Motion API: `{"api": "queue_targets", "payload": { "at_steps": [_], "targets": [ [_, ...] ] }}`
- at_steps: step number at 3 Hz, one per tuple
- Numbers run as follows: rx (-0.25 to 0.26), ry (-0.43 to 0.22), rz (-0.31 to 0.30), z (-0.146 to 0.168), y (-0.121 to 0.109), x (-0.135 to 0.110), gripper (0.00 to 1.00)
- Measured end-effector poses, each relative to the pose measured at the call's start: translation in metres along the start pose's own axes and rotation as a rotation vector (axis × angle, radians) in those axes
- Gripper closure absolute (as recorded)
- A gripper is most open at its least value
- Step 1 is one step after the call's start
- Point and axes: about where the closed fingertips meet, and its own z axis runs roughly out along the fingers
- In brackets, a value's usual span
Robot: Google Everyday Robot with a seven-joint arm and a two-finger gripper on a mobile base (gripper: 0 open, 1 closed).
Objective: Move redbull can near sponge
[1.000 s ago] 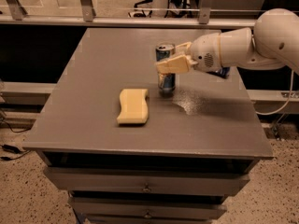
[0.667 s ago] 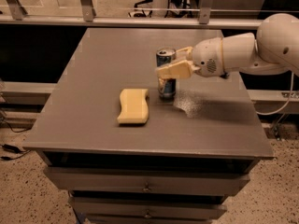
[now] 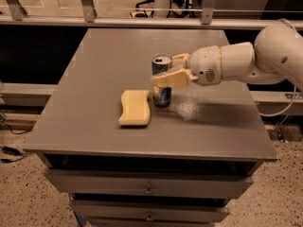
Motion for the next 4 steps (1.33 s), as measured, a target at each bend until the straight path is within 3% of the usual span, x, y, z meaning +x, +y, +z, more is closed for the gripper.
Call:
{"api": "queue_targets", "payload": {
  "at_steps": [2, 3, 4],
  "targets": [
    [-0.058, -0.071, -0.083, 0.021, 0.013, 0.005, 0.26],
    [-0.061, -0.069, -0.081, 0.022, 0.014, 0.004, 0.03],
    [-0.059, -0.068, -0.089, 0.019, 0.013, 0.001, 0.0]
  ]
}}
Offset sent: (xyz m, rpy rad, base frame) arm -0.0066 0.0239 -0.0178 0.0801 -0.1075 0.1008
